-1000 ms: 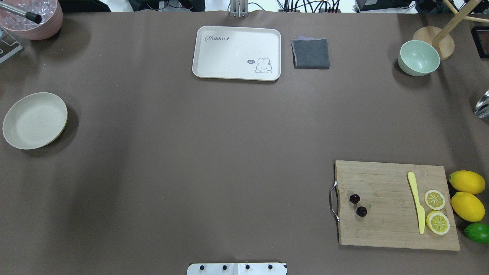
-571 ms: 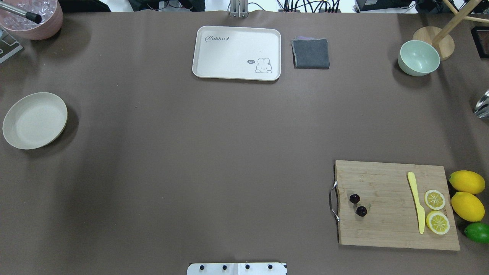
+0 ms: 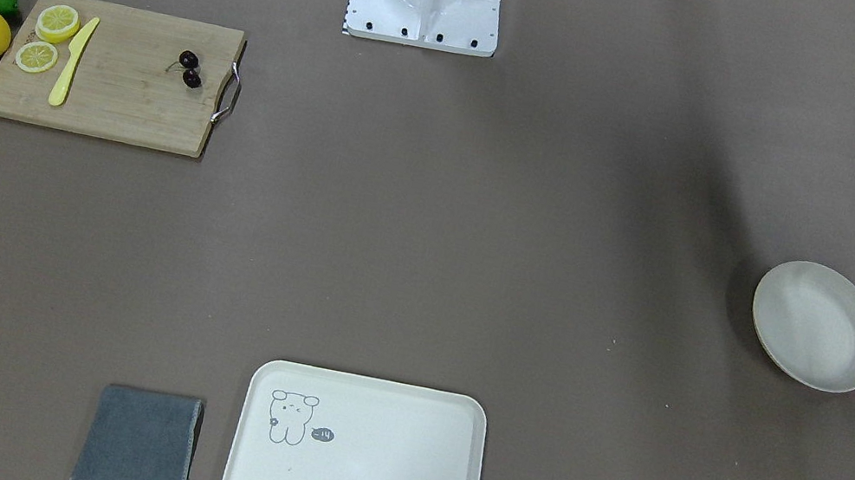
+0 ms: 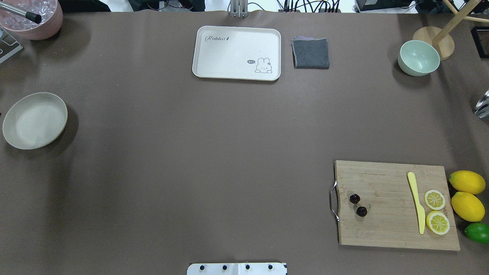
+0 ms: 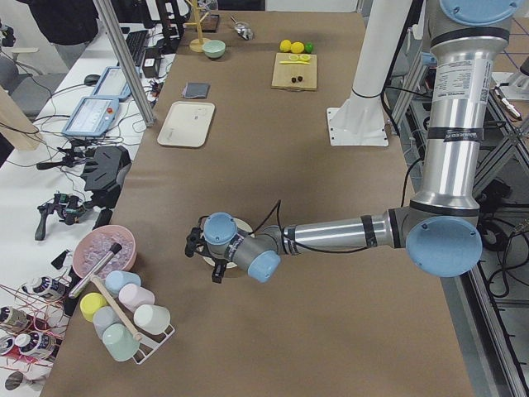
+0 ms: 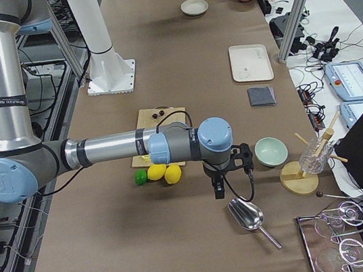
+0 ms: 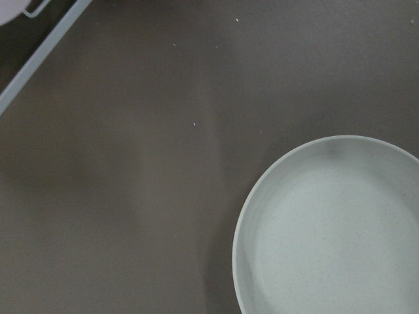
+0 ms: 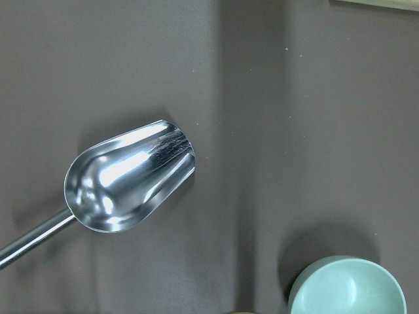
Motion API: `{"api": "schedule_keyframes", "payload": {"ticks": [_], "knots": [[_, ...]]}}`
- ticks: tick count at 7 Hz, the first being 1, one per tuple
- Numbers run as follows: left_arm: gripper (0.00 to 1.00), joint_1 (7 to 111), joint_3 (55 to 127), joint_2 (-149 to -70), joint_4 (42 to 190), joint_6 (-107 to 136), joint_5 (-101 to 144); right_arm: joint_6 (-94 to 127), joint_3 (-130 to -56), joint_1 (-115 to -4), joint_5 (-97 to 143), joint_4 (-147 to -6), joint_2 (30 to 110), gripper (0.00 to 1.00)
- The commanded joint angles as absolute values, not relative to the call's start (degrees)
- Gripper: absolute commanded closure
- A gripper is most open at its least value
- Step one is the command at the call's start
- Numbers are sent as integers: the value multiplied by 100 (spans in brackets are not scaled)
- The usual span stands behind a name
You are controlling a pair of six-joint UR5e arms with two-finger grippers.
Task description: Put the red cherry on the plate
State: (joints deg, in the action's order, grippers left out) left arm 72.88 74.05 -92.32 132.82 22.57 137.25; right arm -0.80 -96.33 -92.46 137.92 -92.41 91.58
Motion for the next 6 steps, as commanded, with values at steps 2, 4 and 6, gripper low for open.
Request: {"api": "schedule_keyframes", "payload": {"ticks": [2, 4, 6], "knots": [[2, 6847, 7172, -9246, 13333, 2312, 13720, -88, -9633, -9246, 13790, -9237, 9176, 0], [19, 6680, 7172, -9290, 13316, 2320, 13720, -88, -9633, -9246, 13790, -9237, 9176, 0], [99, 6671, 7189, -9316, 13280, 2320, 13728, -79, -9633, -9246, 13790, -9237, 9158, 0]]}}
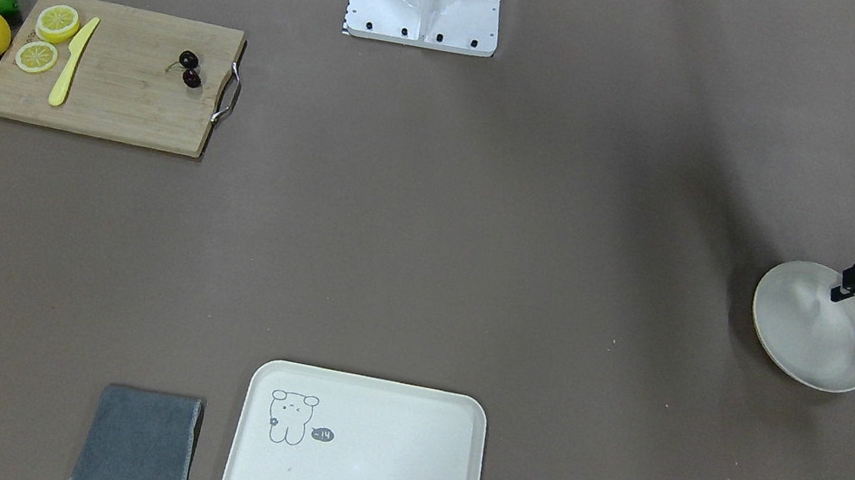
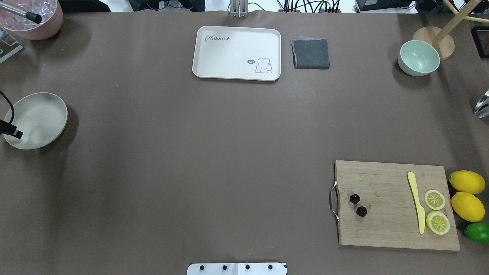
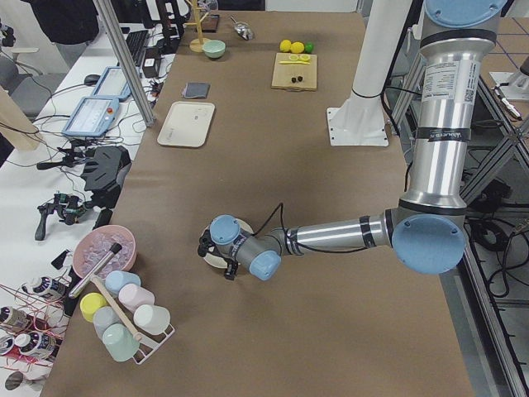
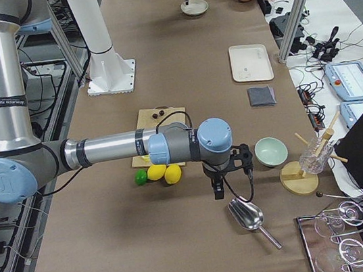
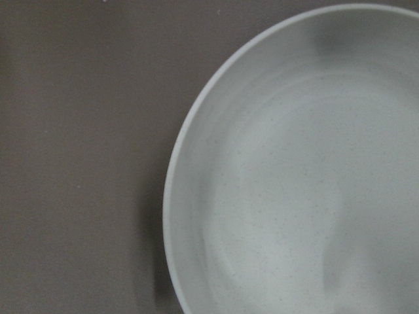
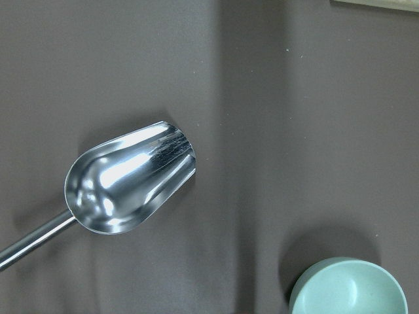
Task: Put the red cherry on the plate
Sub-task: 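Grasp the rim of the white plate with the left gripper and lift it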
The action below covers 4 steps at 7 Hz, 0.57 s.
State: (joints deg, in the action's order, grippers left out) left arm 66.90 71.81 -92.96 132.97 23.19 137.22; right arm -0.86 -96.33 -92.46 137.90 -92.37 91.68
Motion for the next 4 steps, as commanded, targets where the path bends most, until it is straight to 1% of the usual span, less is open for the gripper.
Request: {"api": "schedule_keyframes", "payload": {"ticks": [1, 4], "knots": [[100, 6680, 7207, -9308, 13272, 2320, 13746, -88, -9642, -9246, 13790, -9237, 9158, 0], [100, 6828, 7242, -9343, 13254, 2355, 13781, -79, -9694, -9246, 13799, -9237, 9202, 0]]}}
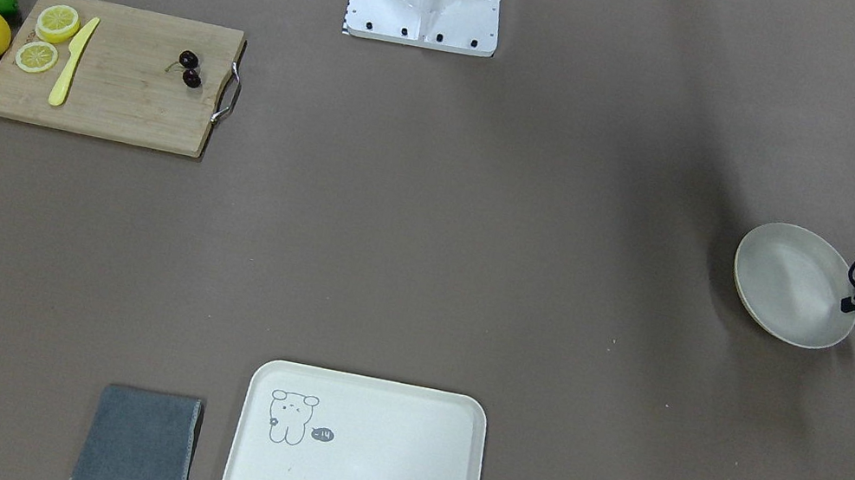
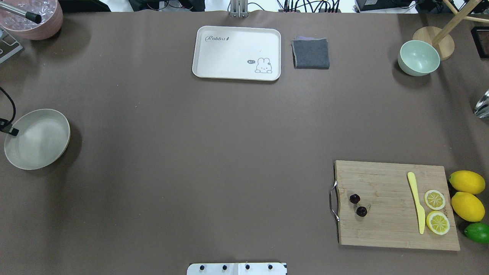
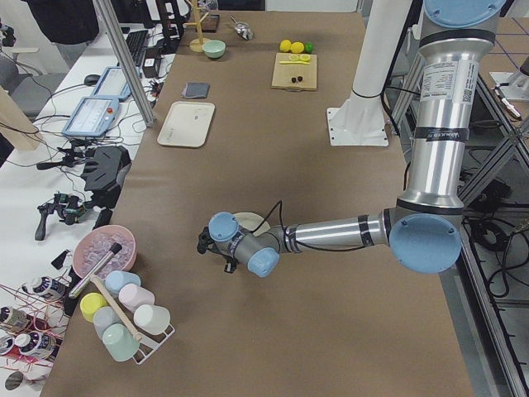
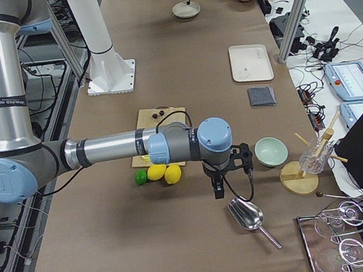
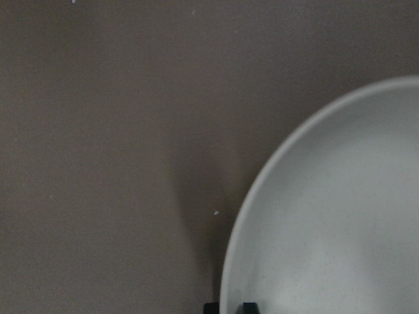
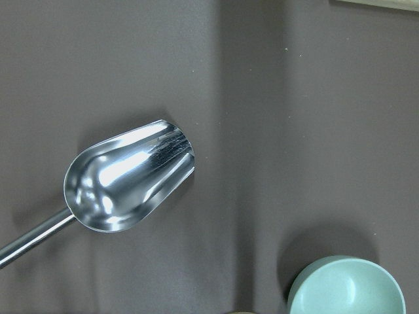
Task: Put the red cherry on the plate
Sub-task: 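Grasp the rim of the white plate with the left gripper and lift it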
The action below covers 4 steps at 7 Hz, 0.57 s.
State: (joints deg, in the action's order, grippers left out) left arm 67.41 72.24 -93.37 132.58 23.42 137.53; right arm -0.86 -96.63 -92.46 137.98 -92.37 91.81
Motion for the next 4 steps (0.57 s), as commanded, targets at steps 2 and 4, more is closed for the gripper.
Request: {"api": "schedule_keyframes", "payload": {"ticks": [2, 4], "knots": [[100, 7213, 7251, -9552, 13141, 2654, 14627, -88, -9712, -9246, 13799, -9237, 9202, 0], [100, 7392, 7486, -9852, 13017, 3125, 15468, -141, -9712, -9246, 13808, -9237, 9211, 0]]}}
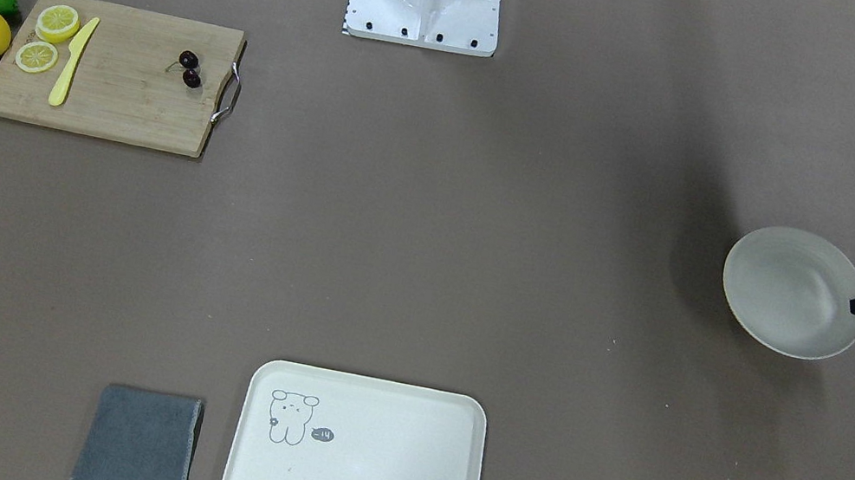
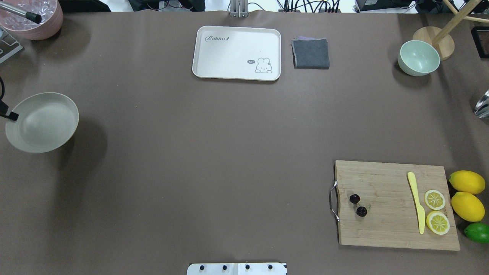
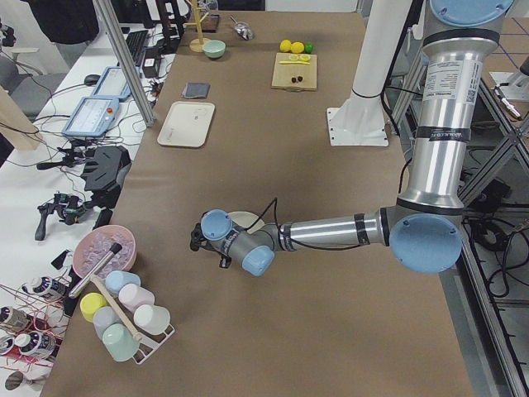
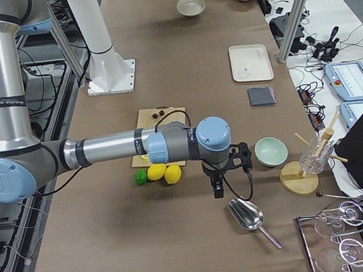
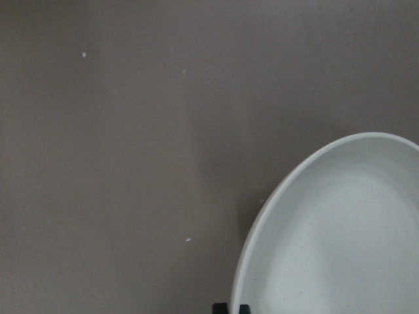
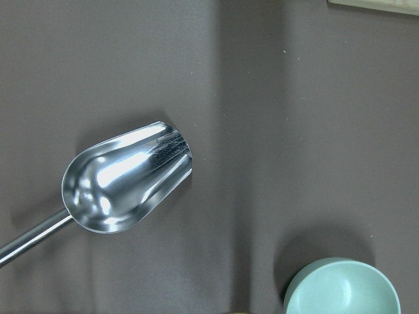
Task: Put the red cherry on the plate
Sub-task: 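Grasp the rim of the white plate with the left gripper and lift it, then carry the white plate to the table center and set it down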
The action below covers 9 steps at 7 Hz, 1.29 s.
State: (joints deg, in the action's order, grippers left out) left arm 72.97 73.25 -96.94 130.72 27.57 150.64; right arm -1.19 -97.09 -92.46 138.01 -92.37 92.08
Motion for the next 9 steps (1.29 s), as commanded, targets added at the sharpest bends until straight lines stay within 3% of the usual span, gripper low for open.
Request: {"api": "schedule_keyframes", "payload": {"ticks": [1, 2, 5, 7, 9], "knots": [[100, 7339, 7680, -10105, 13051, 3947, 15443, -123, -9721, -9246, 13834, -9237, 9202, 0], [100, 7095, 7864, -10438, 13087, 4799, 15199, -106, -9764, -9246, 13834, -9237, 9193, 0], [100, 5052, 8734, -11413, 13087, 7794, 13102, -79, -9791, -9176, 13817, -9237, 9132, 0], [100, 3899, 8763, -12117, 13052, 9065, 11819, -70, -9800, -9132, 13834, -9229, 9114, 0], [100, 3255, 8754, -12243, 13043, 9290, 11104, -62, -9835, -9123, 13869, -9229, 9123, 0]]}}
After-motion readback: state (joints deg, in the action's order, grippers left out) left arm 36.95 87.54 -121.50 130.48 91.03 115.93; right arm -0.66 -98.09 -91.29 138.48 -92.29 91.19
